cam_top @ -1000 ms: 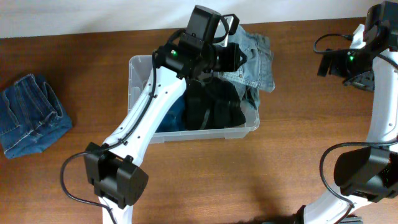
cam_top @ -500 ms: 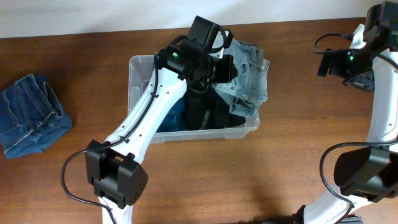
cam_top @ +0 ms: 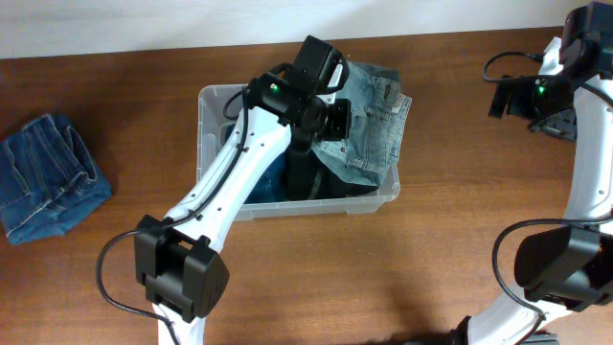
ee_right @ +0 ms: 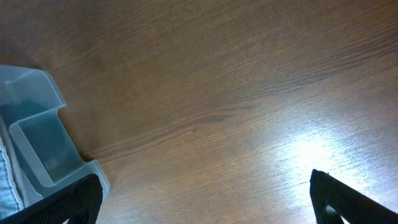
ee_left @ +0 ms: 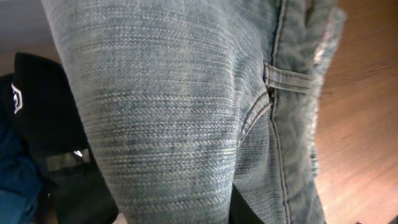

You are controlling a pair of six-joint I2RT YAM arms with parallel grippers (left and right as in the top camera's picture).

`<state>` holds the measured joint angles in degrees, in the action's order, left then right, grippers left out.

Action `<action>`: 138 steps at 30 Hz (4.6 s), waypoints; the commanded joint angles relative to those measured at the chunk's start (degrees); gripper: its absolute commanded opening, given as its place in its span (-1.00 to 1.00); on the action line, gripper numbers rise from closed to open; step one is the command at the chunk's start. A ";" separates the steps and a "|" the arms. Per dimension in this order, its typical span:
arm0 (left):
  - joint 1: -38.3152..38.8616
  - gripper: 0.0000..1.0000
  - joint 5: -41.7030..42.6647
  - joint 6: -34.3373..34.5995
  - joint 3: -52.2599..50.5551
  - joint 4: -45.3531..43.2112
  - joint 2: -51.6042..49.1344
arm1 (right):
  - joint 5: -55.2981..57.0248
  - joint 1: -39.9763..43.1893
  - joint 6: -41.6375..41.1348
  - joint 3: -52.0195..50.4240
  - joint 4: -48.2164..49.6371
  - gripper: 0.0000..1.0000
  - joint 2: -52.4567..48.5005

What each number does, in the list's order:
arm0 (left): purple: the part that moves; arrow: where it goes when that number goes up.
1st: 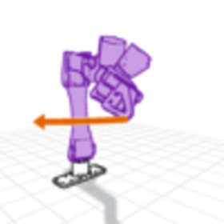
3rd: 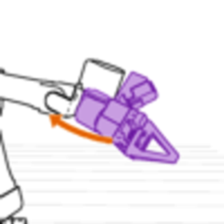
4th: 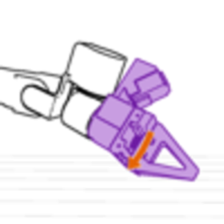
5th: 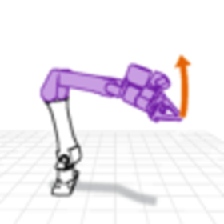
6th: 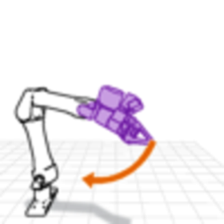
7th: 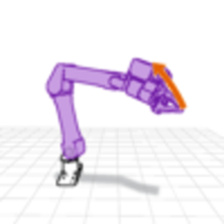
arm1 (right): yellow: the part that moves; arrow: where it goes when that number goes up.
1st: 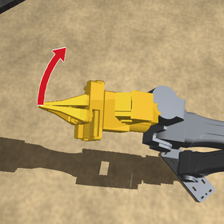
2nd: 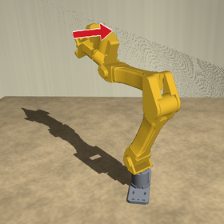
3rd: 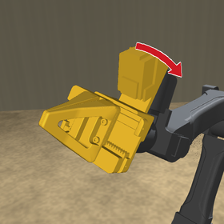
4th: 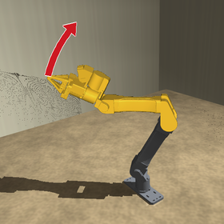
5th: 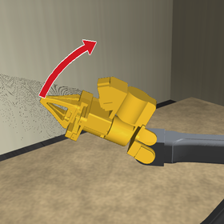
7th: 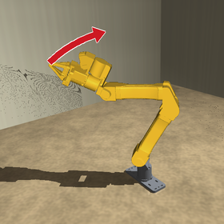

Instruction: Pack container

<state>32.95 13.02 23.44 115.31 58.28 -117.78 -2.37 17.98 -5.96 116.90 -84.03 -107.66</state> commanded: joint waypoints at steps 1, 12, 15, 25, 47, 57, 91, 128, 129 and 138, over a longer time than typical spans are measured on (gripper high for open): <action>0.24 -0.99 -0.85 0.59 -3.04 0.42 -0.57 | 0.50 0.04 -0.04 0.31 -0.15 0.97 0.46; 1.36 -0.99 -0.42 5.20 -6.43 3.50 -0.55 | 0.50 0.04 -0.04 0.31 -0.15 0.97 0.46; 1.88 -0.99 -0.37 6.99 -6.43 5.18 -0.55 | 0.50 0.04 -0.04 0.31 -0.15 0.97 0.46; 3.04 -1.00 -2.40 8.72 -6.43 6.88 -0.55 | 0.50 0.04 -0.04 0.31 -0.15 0.97 0.46; 2.43 0.87 -14.99 3.13 3.10 6.91 1.31 | 0.50 0.04 -0.04 0.31 -0.15 0.97 0.46; 5.16 -0.99 -19.78 0.85 4.79 -3.02 0.37 | 0.50 0.04 -0.04 0.31 -0.15 0.97 0.46; 6.27 -0.99 -21.64 -3.63 11.04 -4.46 -6.38 | 0.50 0.04 -0.04 0.31 -0.15 0.97 0.46; 1.38 -0.99 -38.62 -4.00 10.60 7.69 -2.21 | 0.50 0.04 -0.04 0.31 -0.15 0.97 0.46; 0.83 -0.99 -39.17 -4.02 10.60 8.13 -0.98 | 0.50 0.04 -0.04 0.31 -0.15 0.97 0.46; -15.04 -0.99 -39.30 0.66 10.60 15.67 9.73 | 0.50 0.04 -0.04 0.31 -0.15 0.97 0.46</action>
<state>24.05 -24.49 21.15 125.23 72.20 -110.89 -2.37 17.98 -5.98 116.90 -84.05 -107.66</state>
